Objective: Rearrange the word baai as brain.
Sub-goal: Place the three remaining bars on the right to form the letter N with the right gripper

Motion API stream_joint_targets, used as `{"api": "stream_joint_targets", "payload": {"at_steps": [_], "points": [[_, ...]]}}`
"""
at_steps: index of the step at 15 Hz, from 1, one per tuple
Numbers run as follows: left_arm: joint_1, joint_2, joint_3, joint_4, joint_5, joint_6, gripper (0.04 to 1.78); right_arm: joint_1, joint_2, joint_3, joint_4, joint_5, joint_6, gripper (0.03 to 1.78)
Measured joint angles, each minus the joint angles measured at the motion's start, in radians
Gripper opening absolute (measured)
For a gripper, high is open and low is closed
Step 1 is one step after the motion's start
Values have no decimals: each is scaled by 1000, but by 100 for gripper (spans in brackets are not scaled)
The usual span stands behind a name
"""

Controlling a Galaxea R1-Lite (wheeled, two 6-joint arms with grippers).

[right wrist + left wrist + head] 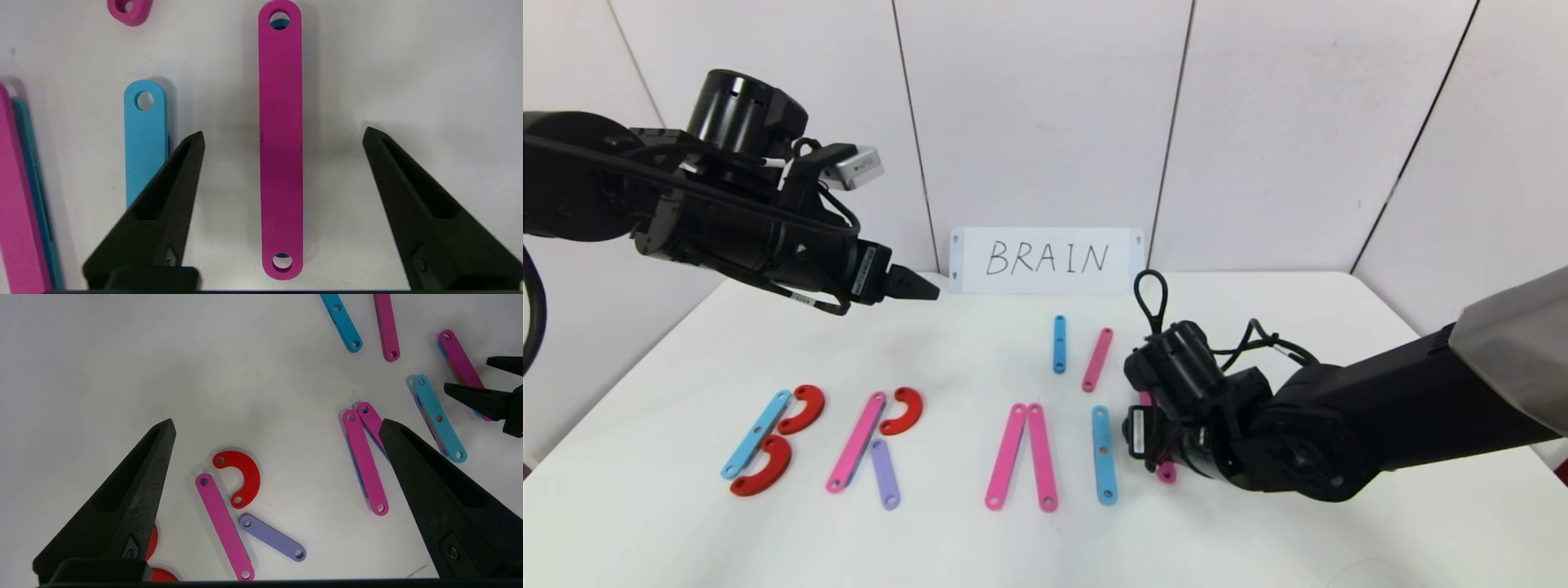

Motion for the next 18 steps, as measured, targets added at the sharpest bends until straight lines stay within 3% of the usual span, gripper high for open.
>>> {"api": "stream_joint_targets", "payload": {"at_steps": [3,6,8,9,13,15,18], "points": [[0,0,0,1,1,-1,174,-7,-17,-14,-7,-1,-13,169],[0,-2,-1,0,1,-3,174,-17,-29,-68,9,0,-27,174],[1,-6,-4,0,1,-5,174,-34,-29,-130,13,6,-92,174],[2,-9,-4,0,1,-5,174,-42,-28,-163,13,21,-138,174],[3,-24,-4,0,1,-6,174,-69,3,-281,-4,154,-262,174],[3,-32,-1,1,1,-7,174,-83,40,-350,-9,172,-316,174],[3,-40,0,0,0,-7,174,-87,126,-469,-6,179,-335,174]]}}
